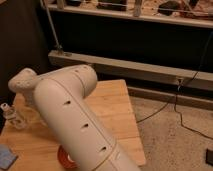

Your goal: Push the eraser across the table

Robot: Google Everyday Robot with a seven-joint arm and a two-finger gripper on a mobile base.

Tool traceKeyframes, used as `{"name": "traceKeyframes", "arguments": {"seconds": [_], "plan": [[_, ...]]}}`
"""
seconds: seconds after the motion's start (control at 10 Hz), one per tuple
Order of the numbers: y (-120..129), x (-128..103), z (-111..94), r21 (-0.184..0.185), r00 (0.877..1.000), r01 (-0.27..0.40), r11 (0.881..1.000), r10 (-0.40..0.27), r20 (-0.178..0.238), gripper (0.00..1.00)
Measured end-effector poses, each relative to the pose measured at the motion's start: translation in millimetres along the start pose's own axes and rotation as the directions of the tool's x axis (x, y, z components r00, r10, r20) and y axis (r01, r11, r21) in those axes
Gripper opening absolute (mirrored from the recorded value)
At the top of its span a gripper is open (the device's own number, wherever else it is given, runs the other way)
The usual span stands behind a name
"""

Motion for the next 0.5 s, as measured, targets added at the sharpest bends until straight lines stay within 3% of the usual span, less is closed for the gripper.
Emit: {"name": "traceKeyframes", "arguments": {"seconds": [0.5], "plan": [[12.1,-8.7,6.1,0.014,1.0,0.017,1.0,-0.017,0.004,0.38]]}}
